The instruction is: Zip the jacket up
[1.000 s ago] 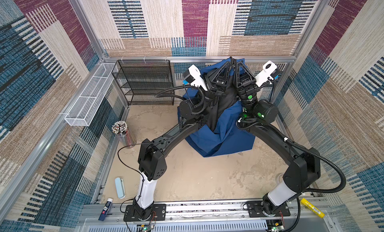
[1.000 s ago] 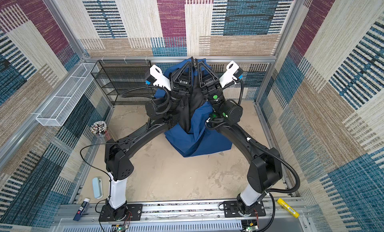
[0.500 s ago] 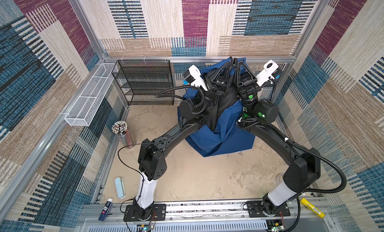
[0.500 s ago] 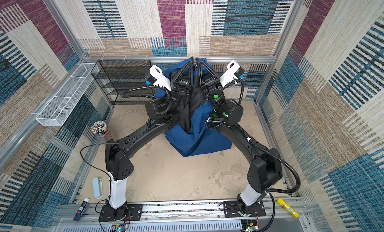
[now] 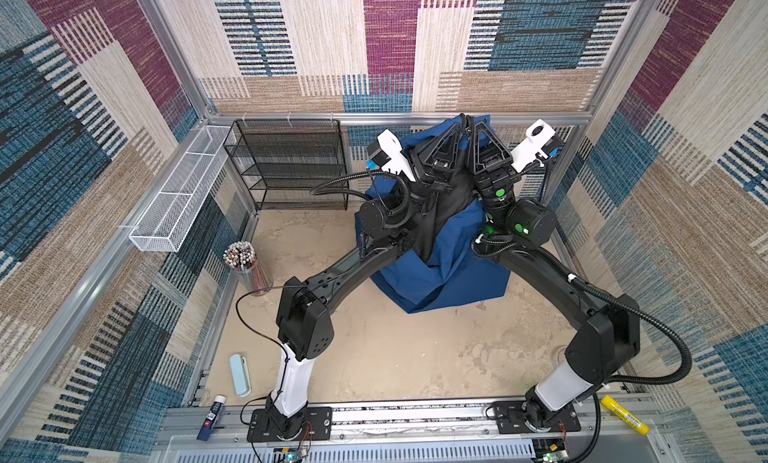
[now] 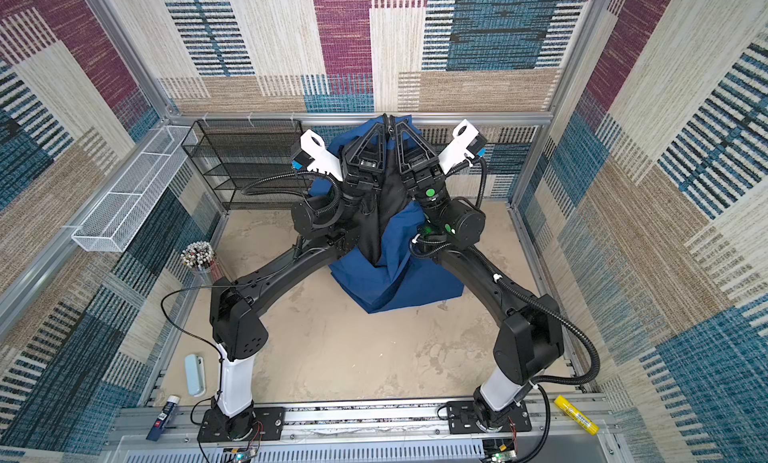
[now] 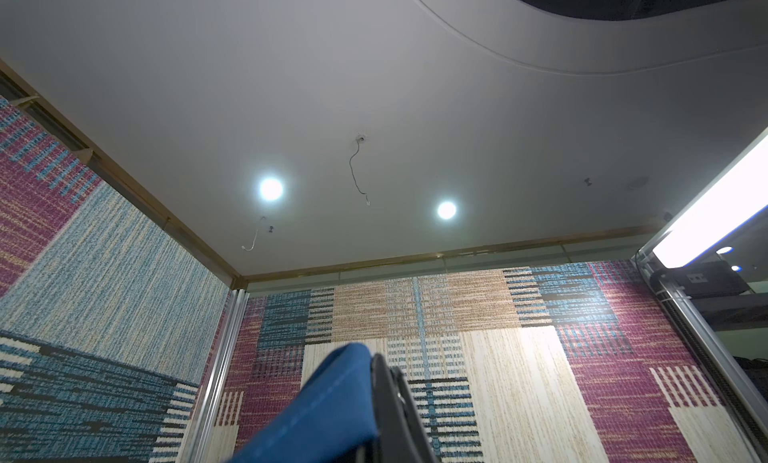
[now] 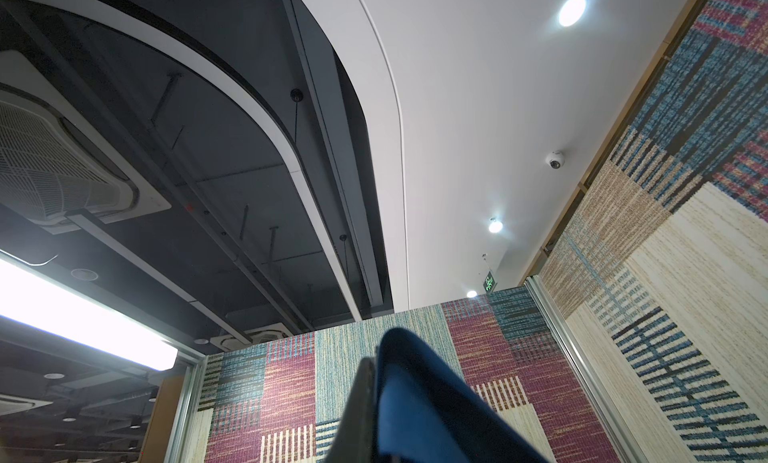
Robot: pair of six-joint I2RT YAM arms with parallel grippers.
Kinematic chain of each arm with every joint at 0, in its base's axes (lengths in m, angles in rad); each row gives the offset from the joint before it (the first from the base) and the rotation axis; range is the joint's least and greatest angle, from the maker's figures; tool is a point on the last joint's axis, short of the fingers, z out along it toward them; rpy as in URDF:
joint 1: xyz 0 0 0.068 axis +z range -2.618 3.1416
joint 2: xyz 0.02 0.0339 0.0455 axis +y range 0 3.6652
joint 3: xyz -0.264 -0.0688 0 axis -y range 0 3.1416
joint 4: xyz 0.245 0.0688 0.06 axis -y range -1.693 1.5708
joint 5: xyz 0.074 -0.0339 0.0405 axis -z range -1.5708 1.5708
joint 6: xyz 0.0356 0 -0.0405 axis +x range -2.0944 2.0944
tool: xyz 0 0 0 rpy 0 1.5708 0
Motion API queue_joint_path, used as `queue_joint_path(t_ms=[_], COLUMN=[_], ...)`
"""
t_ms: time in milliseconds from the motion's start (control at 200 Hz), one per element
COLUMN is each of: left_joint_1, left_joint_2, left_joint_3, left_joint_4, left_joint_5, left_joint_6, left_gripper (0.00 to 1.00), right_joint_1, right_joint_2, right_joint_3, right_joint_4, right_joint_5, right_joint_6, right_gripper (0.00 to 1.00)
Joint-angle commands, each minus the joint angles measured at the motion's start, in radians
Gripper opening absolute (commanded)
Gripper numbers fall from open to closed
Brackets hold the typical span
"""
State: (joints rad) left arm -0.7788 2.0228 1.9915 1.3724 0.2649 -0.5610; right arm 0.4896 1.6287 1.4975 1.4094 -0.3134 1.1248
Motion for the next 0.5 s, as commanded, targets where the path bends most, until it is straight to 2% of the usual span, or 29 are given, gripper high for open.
queue_joint_path(t_ms=[0,496], left_joint_1=[-0.002,-0.007], left_joint_2=[-0.004,-0.001], left_joint_3=[0.01,0.01], left_joint_4=[0.036,0.036], left_joint_5=[0.002,0.009], left_joint_6=[0.021,0.024], left_gripper=[0.0,0.0], right_joint_1=[0.001,0.003], right_joint_2=[-0.004,0.006], right_joint_3=[-0.003,0.021], right_joint_4=[0.441,0.442], right_joint_5=[-0.008,-0.008], right_joint_6=[0.011,0.01], right_gripper=[0.0,0.0])
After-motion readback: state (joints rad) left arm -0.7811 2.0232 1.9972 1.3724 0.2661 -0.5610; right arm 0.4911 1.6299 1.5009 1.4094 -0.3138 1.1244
